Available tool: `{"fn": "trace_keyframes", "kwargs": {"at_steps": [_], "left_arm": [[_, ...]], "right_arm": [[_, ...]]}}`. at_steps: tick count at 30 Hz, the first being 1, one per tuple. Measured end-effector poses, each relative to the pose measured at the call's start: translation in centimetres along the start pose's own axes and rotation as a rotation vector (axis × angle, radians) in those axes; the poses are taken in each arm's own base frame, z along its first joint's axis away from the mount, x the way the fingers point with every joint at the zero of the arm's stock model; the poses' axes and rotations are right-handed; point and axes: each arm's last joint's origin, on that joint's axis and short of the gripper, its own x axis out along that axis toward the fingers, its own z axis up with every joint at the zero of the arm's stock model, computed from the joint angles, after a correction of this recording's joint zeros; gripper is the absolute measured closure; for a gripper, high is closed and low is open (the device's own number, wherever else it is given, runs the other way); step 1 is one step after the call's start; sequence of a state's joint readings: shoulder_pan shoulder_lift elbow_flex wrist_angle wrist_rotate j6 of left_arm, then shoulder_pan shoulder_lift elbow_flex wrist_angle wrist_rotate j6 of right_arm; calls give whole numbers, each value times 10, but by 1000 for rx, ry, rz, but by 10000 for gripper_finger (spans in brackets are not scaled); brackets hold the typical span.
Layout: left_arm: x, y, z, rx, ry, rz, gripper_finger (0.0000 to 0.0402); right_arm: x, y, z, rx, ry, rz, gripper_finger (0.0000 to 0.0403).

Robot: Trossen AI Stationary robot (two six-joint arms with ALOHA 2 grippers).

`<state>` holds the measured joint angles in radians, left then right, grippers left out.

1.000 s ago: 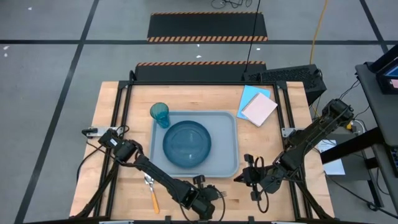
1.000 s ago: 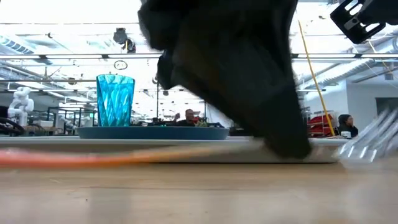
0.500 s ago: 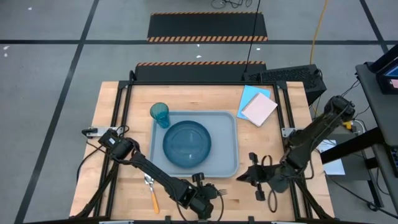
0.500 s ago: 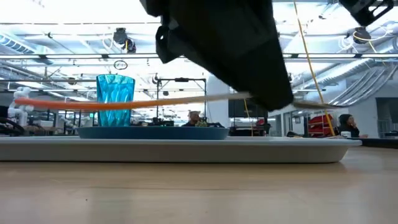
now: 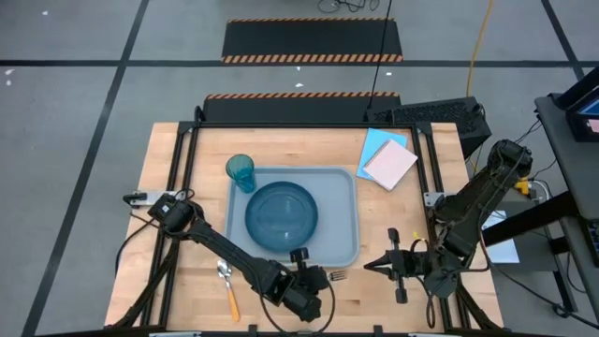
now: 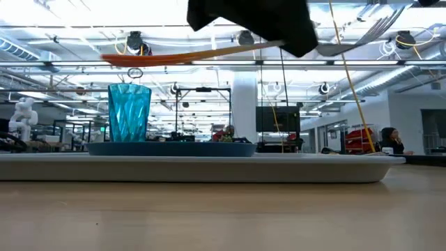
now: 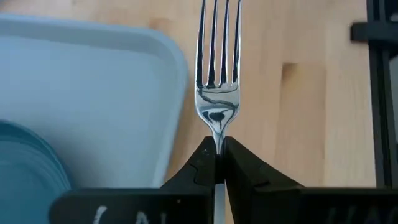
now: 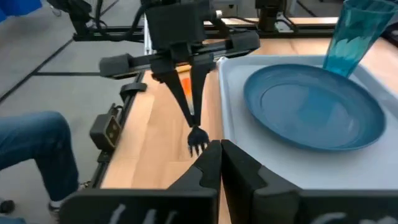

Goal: Pick and place plate/cup/fork/spoon on tray
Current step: Put the orange fork to the right of the blue plate on the gray serving tray

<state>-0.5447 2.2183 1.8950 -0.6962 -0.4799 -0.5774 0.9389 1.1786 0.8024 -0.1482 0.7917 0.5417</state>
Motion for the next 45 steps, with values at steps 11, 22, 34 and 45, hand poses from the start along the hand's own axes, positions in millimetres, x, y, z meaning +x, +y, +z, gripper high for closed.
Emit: {"fn": "trace_keyframes", "kwargs": {"at_steps": [11,22,34,45], "left_arm": [[-13,28,26,-42,-92,97,385],[-54,51,56,-115,-282,202,384],[-73,43,86,-101,-564,205,383],[-65,42,87,-104,-581,212,382]], "right_arm": [[7,4,-7,-5,23,-13,399],[21,7,-13,-15,5,-81,399],[70,12,-18,-103,-67,-135,399],[71,12,-14,-118,-138,-224,354]]}}
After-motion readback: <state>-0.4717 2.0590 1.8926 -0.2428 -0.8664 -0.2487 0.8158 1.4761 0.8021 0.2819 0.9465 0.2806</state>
